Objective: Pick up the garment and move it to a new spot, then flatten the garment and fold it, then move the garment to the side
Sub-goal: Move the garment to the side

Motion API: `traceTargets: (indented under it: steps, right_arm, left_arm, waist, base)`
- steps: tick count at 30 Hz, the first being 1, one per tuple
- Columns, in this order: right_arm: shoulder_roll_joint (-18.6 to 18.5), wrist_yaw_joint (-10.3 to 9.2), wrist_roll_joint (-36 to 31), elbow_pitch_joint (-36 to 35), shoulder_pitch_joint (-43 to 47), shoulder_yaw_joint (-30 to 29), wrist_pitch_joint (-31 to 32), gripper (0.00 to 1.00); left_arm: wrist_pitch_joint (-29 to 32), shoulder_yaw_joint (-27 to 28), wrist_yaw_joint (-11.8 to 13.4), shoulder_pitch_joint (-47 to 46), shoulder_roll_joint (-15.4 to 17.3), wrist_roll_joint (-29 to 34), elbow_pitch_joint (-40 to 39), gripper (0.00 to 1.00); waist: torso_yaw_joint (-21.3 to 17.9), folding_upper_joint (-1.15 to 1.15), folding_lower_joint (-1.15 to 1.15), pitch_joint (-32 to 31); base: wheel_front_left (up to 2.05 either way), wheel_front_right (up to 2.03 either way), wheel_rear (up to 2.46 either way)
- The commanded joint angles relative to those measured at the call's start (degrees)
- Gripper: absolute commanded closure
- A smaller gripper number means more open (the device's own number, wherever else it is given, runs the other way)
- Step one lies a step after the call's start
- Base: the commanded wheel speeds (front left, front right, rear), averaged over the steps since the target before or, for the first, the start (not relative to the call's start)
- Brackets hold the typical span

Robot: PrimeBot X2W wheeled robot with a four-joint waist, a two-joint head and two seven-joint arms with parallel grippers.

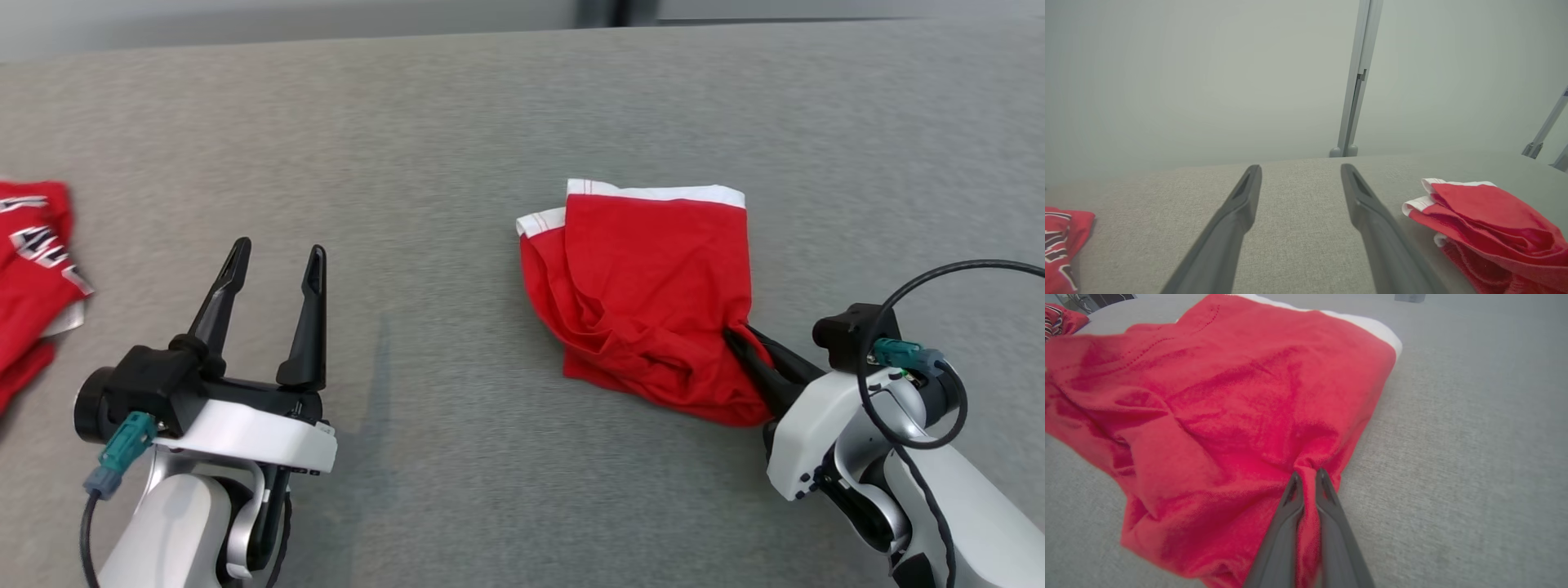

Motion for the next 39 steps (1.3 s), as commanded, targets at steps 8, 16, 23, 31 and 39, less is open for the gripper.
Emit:
traceTargets:
  steps: [8, 16, 23, 31, 39]
  right_arm:
    - [-2.65, 0.0, 0.77, -2.57, -2.65, 4.21, -0.11, 1.0]
    - [-8.9, -0.02, 1.57, -0.12, -10.65, 9.93, -2.16, 1.0]
    - [-16.09, -0.02, 0.17, 1.7, -17.07, 12.58, -4.68, 1.0]
    - [-21.42, 0.0, 1.72, 8.97, -24.09, 8.22, -6.7, 1.0]
    - [-22.73, -0.01, 2.77, 16.91, -29.91, 4.88, -11.18, 1.0]
  left_arm:
    - [2.98, -0.47, 0.08, -1.78, 2.55, 1.24, -4.42, 0.0]
    - [5.5, -0.95, 0.17, -4.23, 4.82, 2.78, -8.54, 0.0]
    - [8.53, -0.69, 0.28, -5.6, 7.7, 4.3, -12.53, 0.0]
    - [12.8, -0.57, -0.18, -8.11, 11.47, 6.27, -16.78, 0.0]
    - [14.33, -1.16, -0.75, -10.05, 12.43, 6.89, -18.37, 0.0]
  waist:
    - [-10.12, 0.0, 0.0, 3.94]
    - [-14.65, 0.0, 0.0, 10.19]
    - [-18.69, 0.0, 0.0, 15.35]
    - [-22.22, 0.0, 0.0, 20.05]
    - [-21.47, 0.0, 0.0, 23.19]
  base:
    - [0.0, 0.0, 0.0]
    - [0.0, 0.0, 0.0]
    - [0.0, 0.0, 0.0]
    - [0.0, 0.0, 0.0]
    - [0.0, 0.0, 0.0]
